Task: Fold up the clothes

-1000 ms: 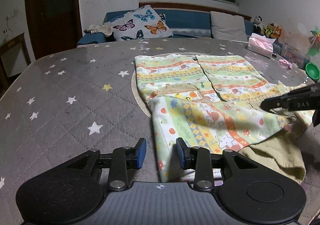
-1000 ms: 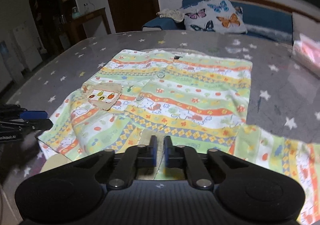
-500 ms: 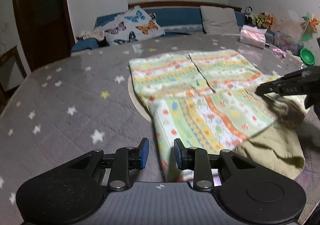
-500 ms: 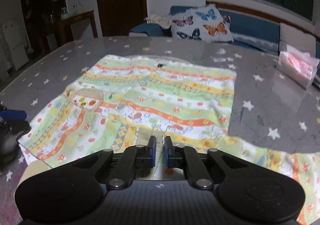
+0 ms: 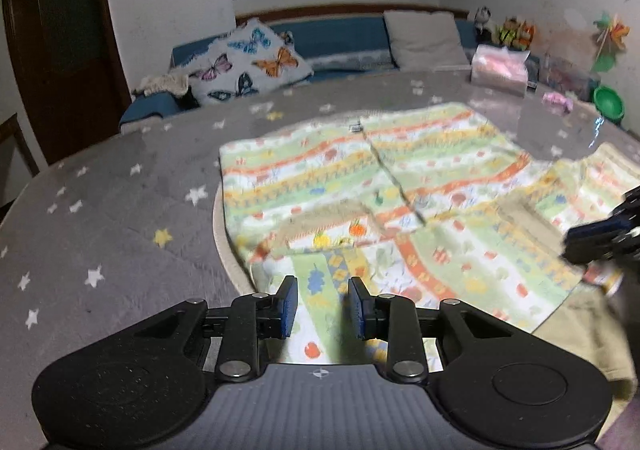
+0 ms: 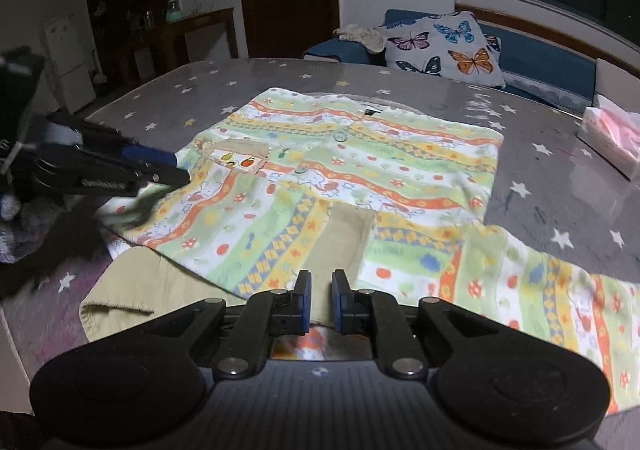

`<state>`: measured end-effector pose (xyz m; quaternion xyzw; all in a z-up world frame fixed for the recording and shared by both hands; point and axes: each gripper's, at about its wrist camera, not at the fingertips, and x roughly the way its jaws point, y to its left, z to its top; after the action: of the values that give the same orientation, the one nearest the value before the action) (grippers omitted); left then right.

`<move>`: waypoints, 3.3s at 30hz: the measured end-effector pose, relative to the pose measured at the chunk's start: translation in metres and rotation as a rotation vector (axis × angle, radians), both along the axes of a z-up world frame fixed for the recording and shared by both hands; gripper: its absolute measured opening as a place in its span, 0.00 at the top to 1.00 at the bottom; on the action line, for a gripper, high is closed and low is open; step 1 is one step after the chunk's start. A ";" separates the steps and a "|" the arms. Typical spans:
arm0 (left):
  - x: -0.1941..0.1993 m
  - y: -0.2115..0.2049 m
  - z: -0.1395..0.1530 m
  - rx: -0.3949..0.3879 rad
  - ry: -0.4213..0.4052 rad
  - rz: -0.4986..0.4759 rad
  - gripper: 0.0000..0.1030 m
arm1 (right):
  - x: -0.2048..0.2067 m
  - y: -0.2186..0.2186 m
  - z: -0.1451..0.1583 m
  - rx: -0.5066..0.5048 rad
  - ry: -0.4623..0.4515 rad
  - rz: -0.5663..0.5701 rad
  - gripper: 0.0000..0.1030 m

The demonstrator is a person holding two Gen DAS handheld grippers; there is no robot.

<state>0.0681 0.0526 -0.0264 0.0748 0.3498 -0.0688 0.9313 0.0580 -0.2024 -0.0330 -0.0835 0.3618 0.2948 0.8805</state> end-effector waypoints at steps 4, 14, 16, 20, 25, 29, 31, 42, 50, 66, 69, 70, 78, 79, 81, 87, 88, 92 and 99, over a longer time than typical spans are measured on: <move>-0.002 -0.001 0.001 0.001 -0.003 0.004 0.70 | -0.002 -0.024 0.006 0.053 0.012 -0.067 0.90; -0.013 -0.016 0.018 -0.004 -0.043 -0.010 0.59 | 0.009 -0.125 0.005 0.023 -0.036 -0.422 0.75; -0.015 -0.020 0.020 0.000 -0.053 -0.015 0.55 | 0.012 -0.148 0.003 0.012 -0.047 -0.500 0.71; -0.018 -0.026 0.023 0.006 -0.055 -0.023 0.53 | 0.017 -0.187 -0.001 -0.026 -0.096 -0.632 0.58; -0.019 -0.033 0.025 0.017 -0.052 -0.026 0.52 | 0.024 -0.218 -0.006 -0.040 -0.111 -0.736 0.56; -0.020 -0.039 0.026 0.025 -0.051 -0.035 0.50 | 0.027 -0.230 -0.012 -0.019 -0.092 -0.757 0.56; -0.021 -0.042 0.026 0.029 -0.048 -0.043 0.50 | 0.027 -0.230 -0.013 -0.007 -0.090 -0.757 0.57; -0.017 -0.069 0.027 0.026 -0.048 -0.103 0.44 | 0.018 -0.229 -0.008 0.045 -0.112 -0.773 0.93; -0.011 -0.098 0.019 0.035 -0.041 -0.172 0.43 | 0.015 -0.229 0.005 0.114 -0.108 -0.775 0.94; -0.041 -0.024 0.024 -0.014 -0.104 -0.008 0.35 | 0.008 -0.071 0.120 0.235 -0.274 -0.259 0.94; -0.048 -0.004 0.022 -0.029 -0.108 0.035 0.34 | 0.018 -0.024 0.120 0.217 -0.260 -0.157 0.94; -0.050 0.002 0.022 -0.033 -0.109 0.047 0.34 | 0.021 -0.010 0.118 0.211 -0.251 -0.129 0.94; -0.059 0.030 0.021 -0.061 -0.112 0.120 0.30 | 0.024 0.082 0.090 0.169 -0.178 0.053 0.93; -0.059 0.032 0.021 -0.063 -0.111 0.125 0.29 | 0.022 0.088 0.087 0.168 -0.162 0.071 0.92; -0.059 0.032 0.021 -0.065 -0.110 0.129 0.29 | 0.019 0.098 0.081 0.165 -0.136 0.103 0.89; -0.057 0.027 0.027 -0.071 -0.124 0.116 0.28 | 0.015 0.071 0.082 0.128 -0.139 0.084 0.74; -0.057 0.025 0.028 -0.075 -0.126 0.110 0.28 | 0.016 0.062 0.080 0.113 -0.131 0.073 0.69; -0.051 0.012 0.028 -0.086 -0.113 0.062 0.32 | 0.016 0.029 0.060 0.030 -0.085 0.025 0.59; -0.032 -0.010 0.017 -0.085 -0.053 -0.009 0.46 | 0.008 -0.010 0.019 -0.029 0.009 0.003 0.53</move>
<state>0.0364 0.0423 -0.0098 0.0383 0.3216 -0.0859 0.9422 0.0656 -0.2128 -0.0143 -0.0956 0.3699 0.2910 0.8771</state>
